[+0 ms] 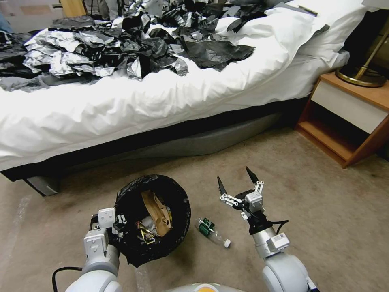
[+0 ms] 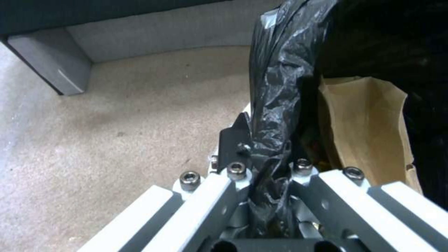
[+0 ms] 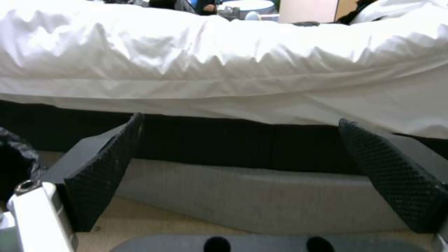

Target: Pick up the trash bin, then pick up the garbage from the floor and place it into the trash bin.

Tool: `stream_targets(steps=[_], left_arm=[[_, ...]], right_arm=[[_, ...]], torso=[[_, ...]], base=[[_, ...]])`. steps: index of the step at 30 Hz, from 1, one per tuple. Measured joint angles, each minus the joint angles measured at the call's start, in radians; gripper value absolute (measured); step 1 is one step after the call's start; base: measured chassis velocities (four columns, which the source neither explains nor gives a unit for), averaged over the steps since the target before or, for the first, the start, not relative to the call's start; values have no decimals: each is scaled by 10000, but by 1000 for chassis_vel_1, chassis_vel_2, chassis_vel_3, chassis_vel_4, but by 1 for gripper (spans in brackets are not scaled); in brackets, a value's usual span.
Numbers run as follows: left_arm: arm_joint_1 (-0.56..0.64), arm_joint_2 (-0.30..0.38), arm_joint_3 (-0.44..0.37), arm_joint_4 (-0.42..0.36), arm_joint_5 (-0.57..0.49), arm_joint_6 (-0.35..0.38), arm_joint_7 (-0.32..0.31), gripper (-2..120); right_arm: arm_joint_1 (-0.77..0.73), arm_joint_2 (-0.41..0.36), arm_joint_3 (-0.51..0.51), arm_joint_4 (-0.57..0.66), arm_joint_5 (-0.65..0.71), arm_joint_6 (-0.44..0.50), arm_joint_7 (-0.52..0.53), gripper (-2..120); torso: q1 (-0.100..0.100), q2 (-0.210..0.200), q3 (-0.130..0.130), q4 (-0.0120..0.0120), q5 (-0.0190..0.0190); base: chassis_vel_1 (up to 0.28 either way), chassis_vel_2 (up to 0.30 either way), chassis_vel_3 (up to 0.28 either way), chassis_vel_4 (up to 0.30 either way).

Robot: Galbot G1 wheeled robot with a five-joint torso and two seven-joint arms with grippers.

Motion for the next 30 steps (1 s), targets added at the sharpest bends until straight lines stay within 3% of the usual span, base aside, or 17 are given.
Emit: stream_targets(steps=[10, 18, 30], left_arm=[[27, 18, 6, 10, 9, -9, -5, 0], [90, -4, 12, 16, 70, -26, -12, 0], [118, -71, 97, 82, 243, -52, -11, 0]], right_arm=[[228, -613, -250, -413, 9, -506, -569, 100], [1261, -2106, -1447, -1975, 533, -1911, -1302, 100], [2419, -2189, -2803, -4572, 677, -2434, -2553, 100]], torso=[[0, 0, 0, 2, 0], [0, 0, 0, 2, -2], [0, 0, 0, 1, -1]], base=[[0, 0, 0, 0], [0, 0, 0, 0], [0, 0, 0, 0]])
